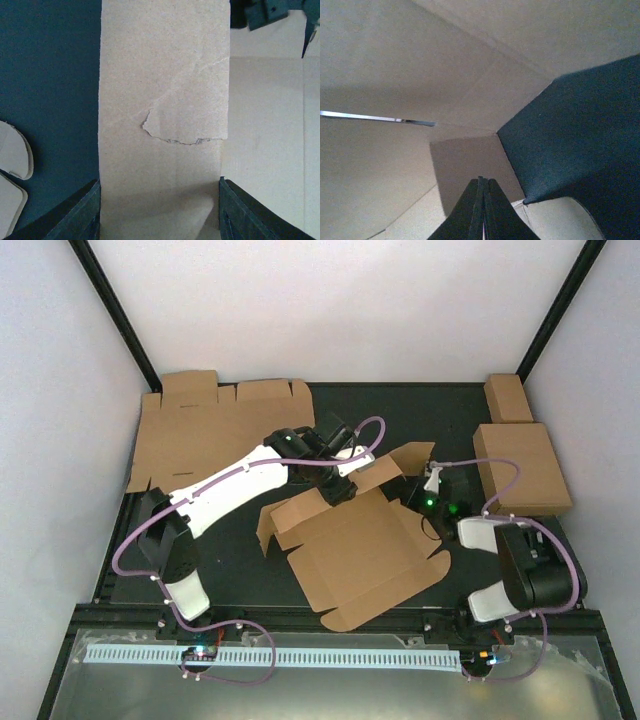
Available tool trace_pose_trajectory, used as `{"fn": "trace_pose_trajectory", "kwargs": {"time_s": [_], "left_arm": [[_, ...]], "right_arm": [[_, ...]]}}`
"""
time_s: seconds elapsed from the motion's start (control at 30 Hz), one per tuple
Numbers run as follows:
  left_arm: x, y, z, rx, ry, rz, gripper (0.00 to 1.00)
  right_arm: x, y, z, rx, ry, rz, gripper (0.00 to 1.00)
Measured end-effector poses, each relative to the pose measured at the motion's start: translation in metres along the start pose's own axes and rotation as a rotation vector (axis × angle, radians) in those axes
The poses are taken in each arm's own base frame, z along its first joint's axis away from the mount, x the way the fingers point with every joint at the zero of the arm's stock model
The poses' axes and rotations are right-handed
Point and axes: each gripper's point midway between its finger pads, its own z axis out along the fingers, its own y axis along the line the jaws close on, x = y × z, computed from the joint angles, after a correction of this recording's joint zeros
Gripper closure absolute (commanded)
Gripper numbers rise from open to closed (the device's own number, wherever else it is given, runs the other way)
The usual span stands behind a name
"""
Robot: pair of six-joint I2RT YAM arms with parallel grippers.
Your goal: Fold the paper box
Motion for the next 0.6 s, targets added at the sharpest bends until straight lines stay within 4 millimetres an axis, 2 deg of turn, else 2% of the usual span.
{"fn": "trace_pose_trajectory", "kwargs": {"time_s": [0.23,0.37,0.5,0.6], "left_arm": [[0.0,0.0,0.0,-0.006,0.001,0.002,0.43],[0.0,-0.002,0.0,-0.009,0.003,0.006,0.43],[0.0,-0.002,0.001,-0.011,0.004,0.008,0.43],[0.0,-0.003,0.001,-0.013,0.005,0.008,0.44]], "right_arm": [[-0.034,0.004,-0.034,0.025,-0.134,-0.04,0.98],[-0.045,0.004,-0.045,0.035,-0.165,-0.067,0.98],[-0.055,0.031,-0.048,-0.046,-0.152,-0.127,0.98],[-0.054,0.049,-0.045,-0.117,-0.115,-0.16,0.98]]}}
